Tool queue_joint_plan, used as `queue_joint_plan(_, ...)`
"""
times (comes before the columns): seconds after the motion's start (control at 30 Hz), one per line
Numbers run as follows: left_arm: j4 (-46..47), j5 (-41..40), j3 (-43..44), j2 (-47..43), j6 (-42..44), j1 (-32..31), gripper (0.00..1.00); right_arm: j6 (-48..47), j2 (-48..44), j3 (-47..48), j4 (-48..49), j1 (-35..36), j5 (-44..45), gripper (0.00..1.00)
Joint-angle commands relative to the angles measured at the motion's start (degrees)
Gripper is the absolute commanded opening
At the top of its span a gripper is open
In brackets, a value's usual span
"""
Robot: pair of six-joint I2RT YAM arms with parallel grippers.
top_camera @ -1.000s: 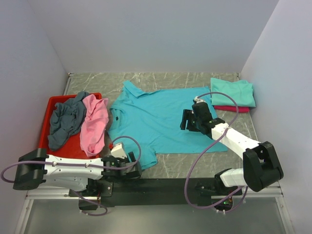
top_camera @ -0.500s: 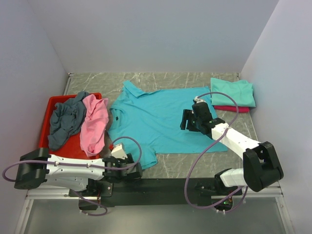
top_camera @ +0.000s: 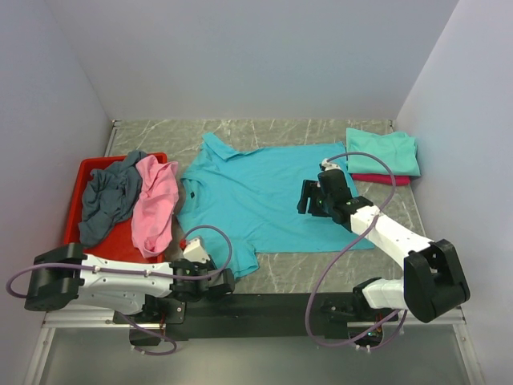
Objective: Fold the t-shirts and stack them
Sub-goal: Flatten the tshirt out
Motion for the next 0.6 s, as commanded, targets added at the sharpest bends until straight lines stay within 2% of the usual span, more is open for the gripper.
queue_joint_plan(0.0,-3.5,0.8,-1.7,0.2,-0.6,-0.2,0.01,0.5,-1.8,-0.3,0.5,-0.4,1.3,0.75)
queue_joint_plan(0.17,-8.0,-3.9,0.7,-5.3,-0.9,-0.3,0.01,2.5,-2.4,-1.8,-1.3,-3.5,2.7,0.76)
queue_joint_plan(0.37,-9.8,-8.7,1.9,-12.5,2.3,-0.2,0.01,6.4,-6.1,-5.7,-4.6,-11.2,3.6,0.79)
queue_joint_plan(0.57,-6.9,-12.1,2.5,-14.9,10.4,1.3,0.01,11.0,-10.4,-5.0,-13.5,-12.9,14.5,0.87)
